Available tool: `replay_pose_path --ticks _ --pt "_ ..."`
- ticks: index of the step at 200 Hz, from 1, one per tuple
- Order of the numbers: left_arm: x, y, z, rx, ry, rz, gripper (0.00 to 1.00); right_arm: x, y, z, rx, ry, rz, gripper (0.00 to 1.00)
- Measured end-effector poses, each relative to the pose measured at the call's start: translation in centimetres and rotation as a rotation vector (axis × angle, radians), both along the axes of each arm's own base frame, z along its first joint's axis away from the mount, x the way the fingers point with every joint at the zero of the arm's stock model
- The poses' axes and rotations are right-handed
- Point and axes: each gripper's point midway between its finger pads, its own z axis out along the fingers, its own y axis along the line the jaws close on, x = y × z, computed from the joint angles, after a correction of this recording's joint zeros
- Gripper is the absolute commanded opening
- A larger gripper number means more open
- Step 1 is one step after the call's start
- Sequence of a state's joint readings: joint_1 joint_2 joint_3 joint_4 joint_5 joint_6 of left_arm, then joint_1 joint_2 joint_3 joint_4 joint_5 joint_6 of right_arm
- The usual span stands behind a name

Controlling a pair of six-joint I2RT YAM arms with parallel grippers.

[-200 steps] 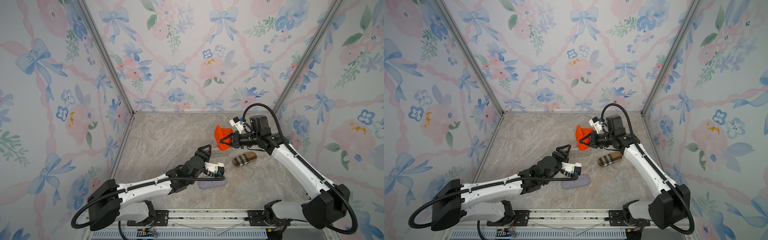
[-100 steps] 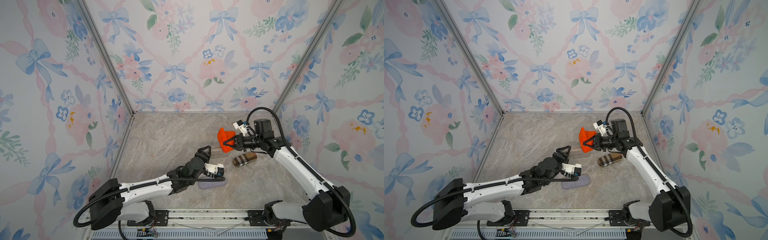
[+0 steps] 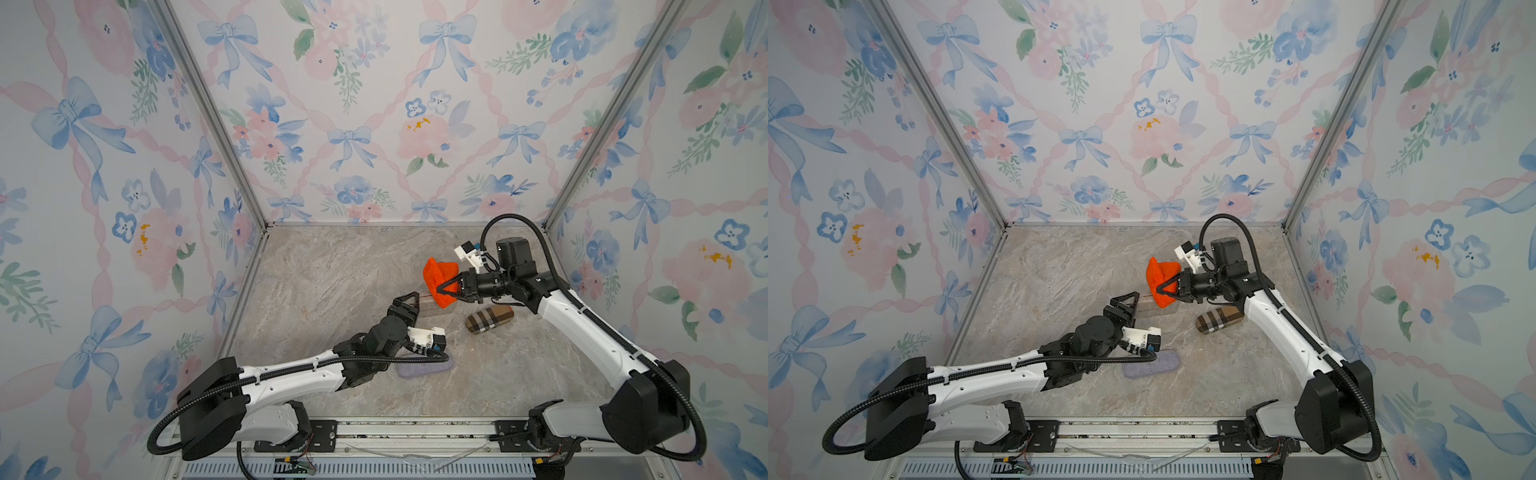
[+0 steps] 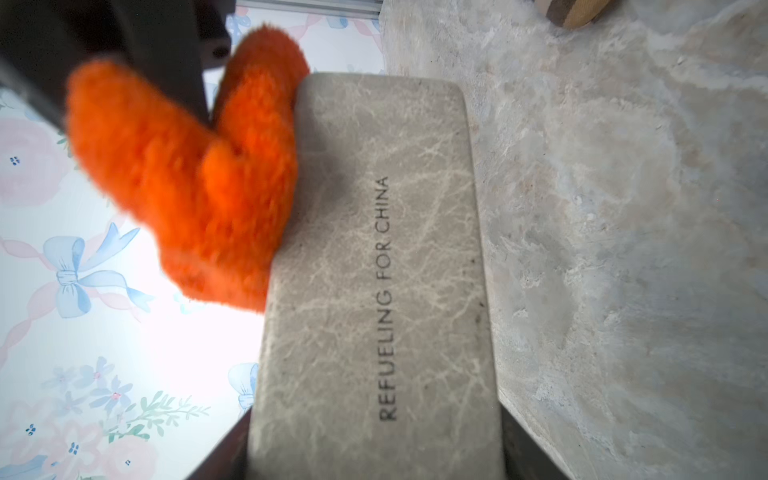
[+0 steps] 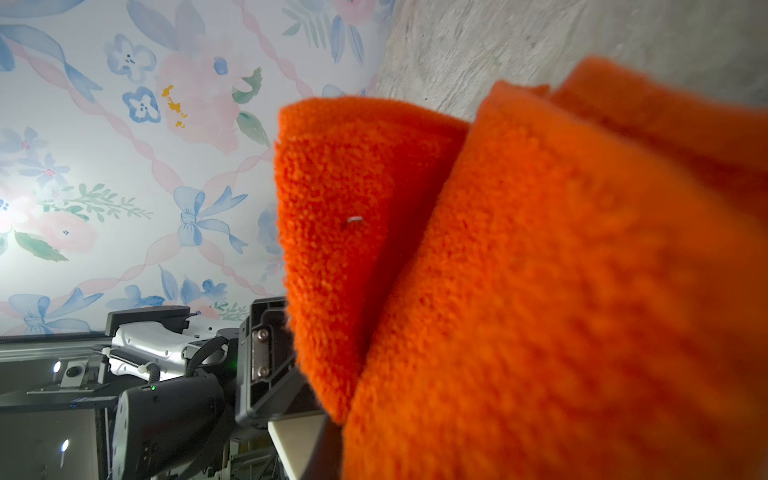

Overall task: Wipe the eyeglass case
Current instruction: Wipe the dirt from the eyeglass case.

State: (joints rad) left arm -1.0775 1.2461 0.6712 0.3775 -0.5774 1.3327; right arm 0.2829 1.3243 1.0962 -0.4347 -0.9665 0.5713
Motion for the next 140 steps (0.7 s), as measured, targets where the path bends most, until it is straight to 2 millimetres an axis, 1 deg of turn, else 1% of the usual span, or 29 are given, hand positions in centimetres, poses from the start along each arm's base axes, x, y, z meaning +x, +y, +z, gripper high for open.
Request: replay_pose_path --ticks 16,27,40,58,77,90,98,111,126,140 --pt "0.2 0.3 0.2 -0.015 0.001 0.012 0.28 0.3 -2.8 -0.4 -0.009 0.008 -0.079 0.0" --pt "0.4 0.7 0.7 -0.059 0.009 0.032 0.28 0.1 -3.8 -0.3 -0.017 0.008 -0.11 0.0" --pt "0.9 1.4 1.6 -0.146 0.042 0.064 0.28 -0.4 -4.5 0.0 -0.026 0.004 -0.13 0.0" --pt "2.2 2.6 3.2 -0.29 0.127 0.119 0.27 -1.0 -5.3 1.3 -0.039 -0.056 -0.162 0.0" --pt "4.0 3.9 5.2 -0.517 0.275 0.18 0.27 -1.8 -6.1 3.4 -0.06 -0.155 -0.201 0.0" --pt "4.5 4.5 5.9 -0.662 0.384 0.2 0.28 -2.3 -6.5 4.9 -0.075 -0.229 -0.227 0.0" --pt "4.5 4.6 6.0 -0.741 0.466 0.201 0.28 -2.5 -6.5 5.5 -0.084 -0.267 -0.237 0.0" --pt "3.9 4.1 5.7 -0.853 0.617 0.186 0.28 -3.1 -6.3 6.3 -0.104 -0.328 -0.24 0.0" --pt "2.8 3.1 5.0 -0.949 0.801 0.157 0.29 -4.0 -4.7 6.7 -0.122 -0.392 -0.198 0.0" --pt "1.4 2.1 4.5 -1.015 0.97 0.126 0.29 -5.2 -2.5 6.6 -0.152 -0.454 -0.13 0.0"
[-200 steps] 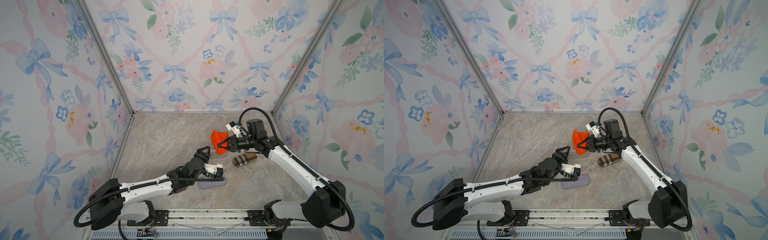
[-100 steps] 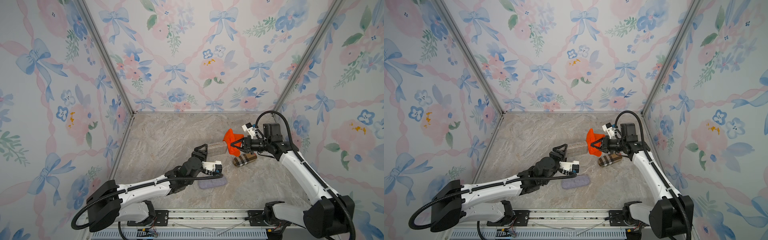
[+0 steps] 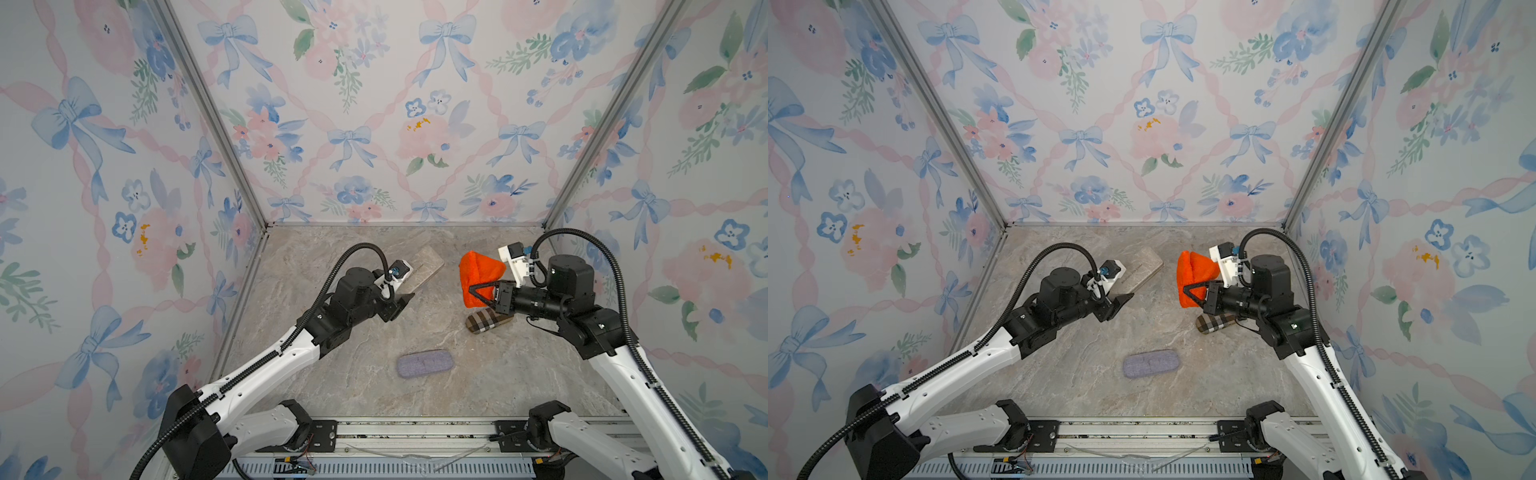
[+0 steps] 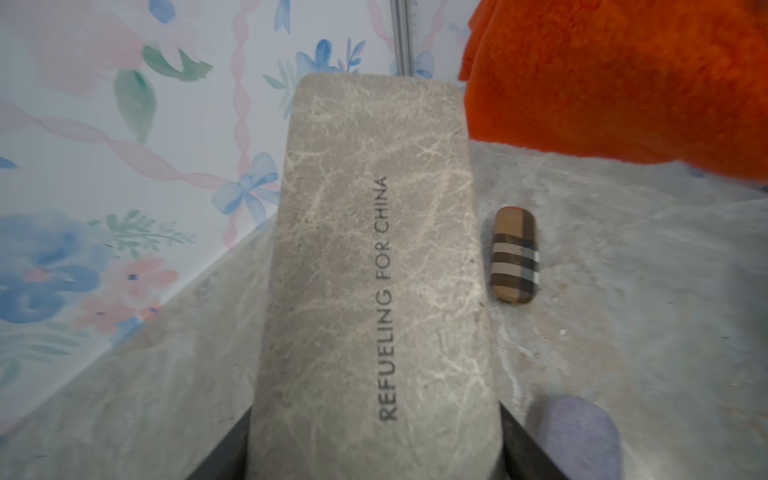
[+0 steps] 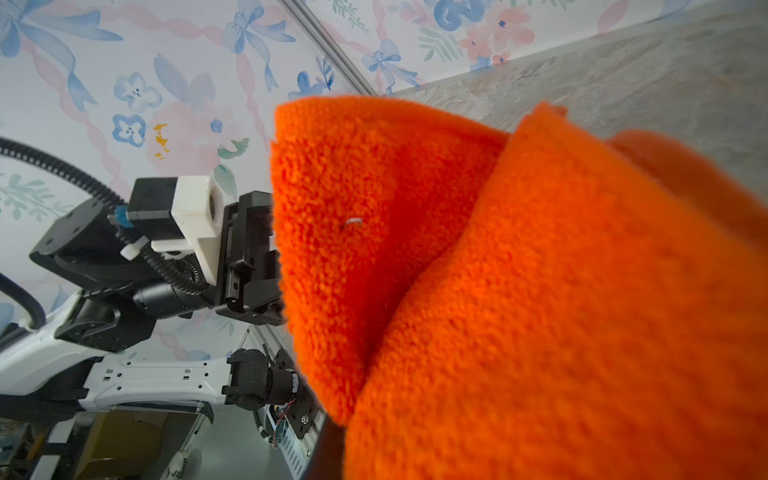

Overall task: Wipe the eyeglass case
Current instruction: Wipe the dirt from the eyeglass case.

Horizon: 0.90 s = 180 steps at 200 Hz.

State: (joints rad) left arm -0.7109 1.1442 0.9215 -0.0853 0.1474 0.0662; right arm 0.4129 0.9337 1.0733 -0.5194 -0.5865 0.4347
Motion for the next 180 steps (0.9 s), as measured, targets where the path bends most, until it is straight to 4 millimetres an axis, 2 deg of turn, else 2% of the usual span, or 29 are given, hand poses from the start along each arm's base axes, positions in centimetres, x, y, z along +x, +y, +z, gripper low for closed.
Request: replay_pose_path --ticks 24,44,74,109,133,156,180 --pt "-1.9 -1.3 0.3 -0.15 0.177 -0.09 0.3 -1.8 3.6 -0.4 -0.071 -0.085 0.106 0.0" --pt "-3.1 -2.1 1.2 -0.247 0.281 -0.154 0.32 -1.8 5.4 -0.6 -0.097 -0.129 0.139 0.0" --pt "-3.3 -2.0 1.6 -0.314 0.371 -0.164 0.31 -0.2 5.9 -0.9 -0.118 -0.147 0.121 0.0" --pt "-3.3 -2.0 1.4 -0.338 0.425 -0.15 0.32 1.8 4.4 -0.3 -0.119 -0.153 0.05 0.0" --pt "-3.1 -1.9 0.6 -0.326 0.454 -0.139 0.32 1.5 5.6 -0.9 -0.128 -0.134 0.072 0.0" --pt "-3.2 -2.1 -0.5 -0.308 0.49 -0.144 0.32 0.0 7.9 -1.6 -0.102 -0.095 0.144 0.0" --pt "-3.5 -2.3 -1.0 -0.299 0.517 -0.167 0.32 0.1 7.6 -2.0 -0.1 -0.075 0.147 0.0"
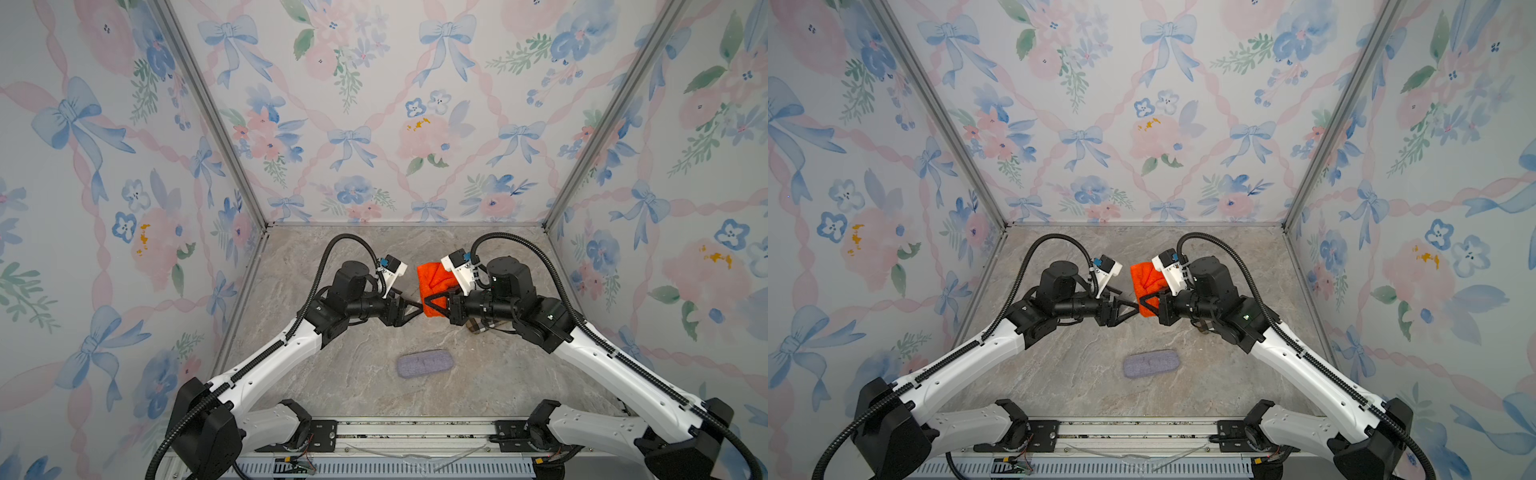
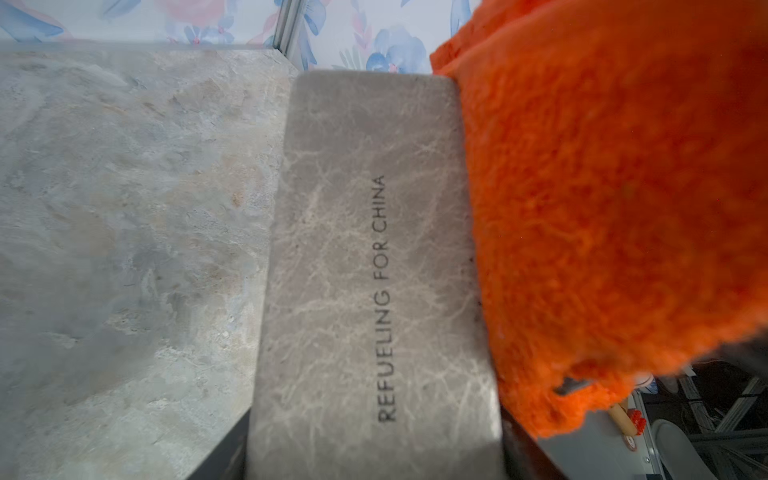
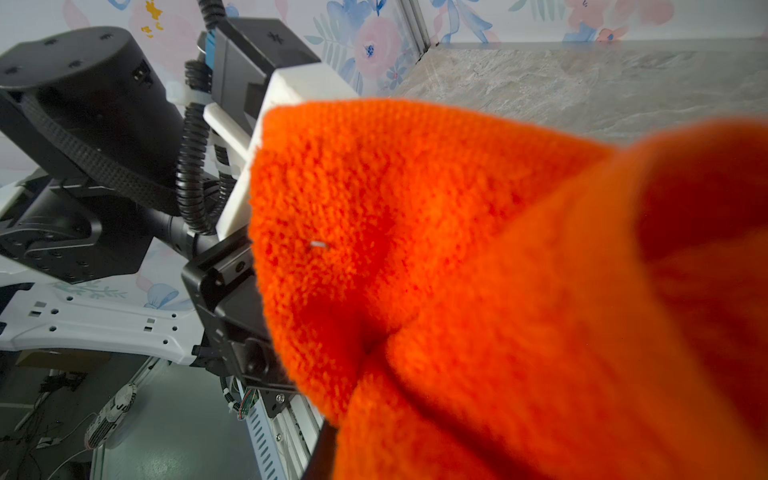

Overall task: Wipe the eyeglass case
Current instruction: Wipe the dirt from the eyeglass case.

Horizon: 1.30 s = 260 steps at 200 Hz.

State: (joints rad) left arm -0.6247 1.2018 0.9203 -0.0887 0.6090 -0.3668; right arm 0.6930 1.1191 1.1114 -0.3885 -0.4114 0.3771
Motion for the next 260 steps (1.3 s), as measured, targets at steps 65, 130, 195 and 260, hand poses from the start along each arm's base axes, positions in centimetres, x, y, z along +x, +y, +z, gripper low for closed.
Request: replay_pose_path --ticks 65,130,195,260 --pt "-0.3 0.3 -0.8 0.016 0.056 0.005 0.32 3.7 -4.0 0.4 0.044 0.027 -0.104 0.0" --pt "-0.9 0.1 -0.6 -0.003 0.068 -0.036 0.31 -0.1 0.3 0.1 0.085 0.034 0.051 0.0" --pt "-1.0 0.8 0.1 -0.004 0.043 -0.034 0.31 5.7 -7.6 0.2 0.089 0.034 -0.208 0.0" --pt "-4.4 1.5 2.1 0.016 -0.128 -0.216 0.3 3.3 -7.9 3.4 0.182 0.093 -0.11 0.0"
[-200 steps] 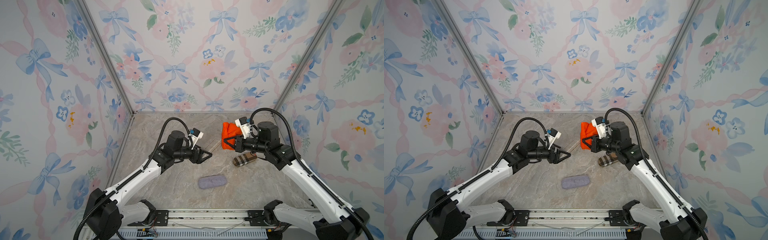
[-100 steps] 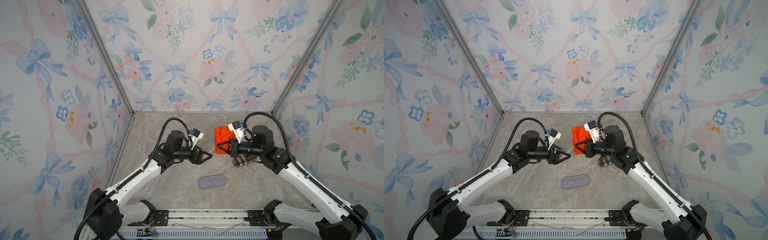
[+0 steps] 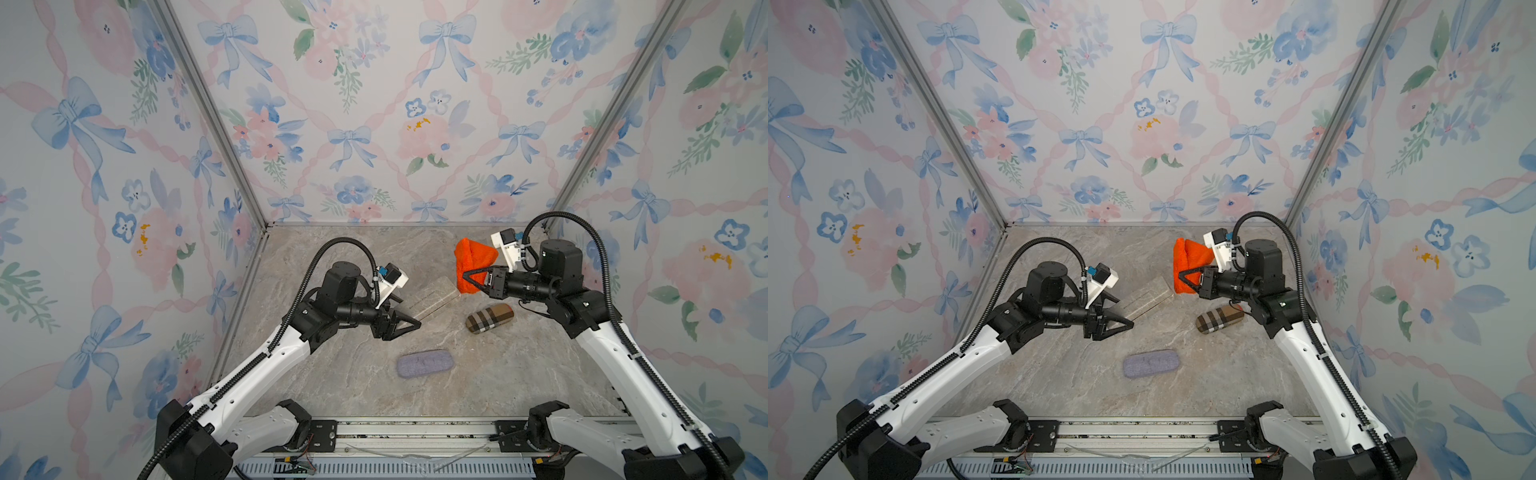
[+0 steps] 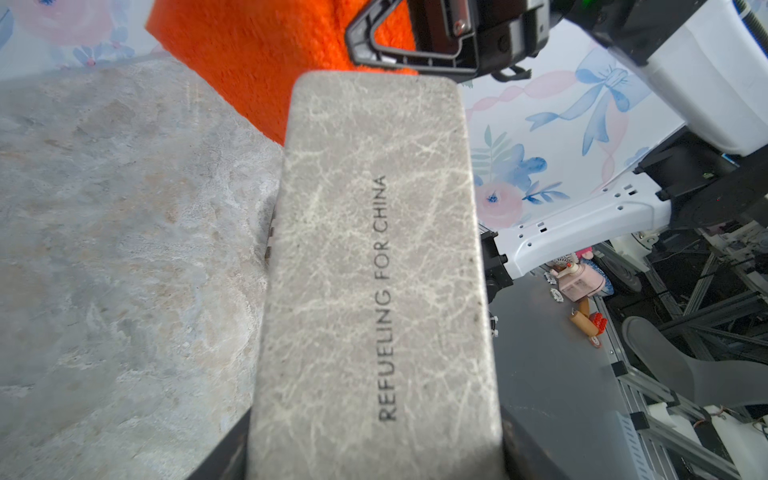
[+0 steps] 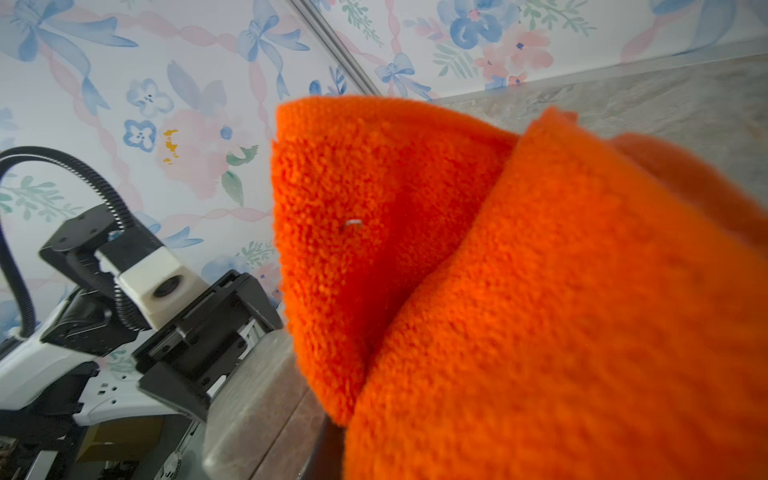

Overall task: Wipe the eyeglass case
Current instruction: Wipe the dirt from the eyeglass case.

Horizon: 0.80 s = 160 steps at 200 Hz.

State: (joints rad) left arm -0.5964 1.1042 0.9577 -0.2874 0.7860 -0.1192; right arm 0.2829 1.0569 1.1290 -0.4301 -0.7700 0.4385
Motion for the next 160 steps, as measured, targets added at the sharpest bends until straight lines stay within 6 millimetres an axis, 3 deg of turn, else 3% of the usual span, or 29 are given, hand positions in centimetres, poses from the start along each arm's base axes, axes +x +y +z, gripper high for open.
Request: replay_pose_path --ticks 25,79,108,160 --pt "-0.3 0.1 -0.4 0.015 -0.02 -0.022 0.3 -1.3 0.7 0.6 0.069 0.047 0.059 0.0" --pt "1.2 1.0 -0.2 0.012 -0.046 0.023 0.29 -1.7 2.3 -2.9 0.141 0.258 0.106 0.0" --pt "2.0 1.1 0.4 -0.013 -0.075 0.035 0.3 -2.5 3.0 -2.8 0.148 0.286 0.135 0.0" --pt "1.3 1.0 0.3 -0.024 -0.077 -0.024 0.29 -3.1 2.6 -2.2 0.089 0.267 0.137 0.0"
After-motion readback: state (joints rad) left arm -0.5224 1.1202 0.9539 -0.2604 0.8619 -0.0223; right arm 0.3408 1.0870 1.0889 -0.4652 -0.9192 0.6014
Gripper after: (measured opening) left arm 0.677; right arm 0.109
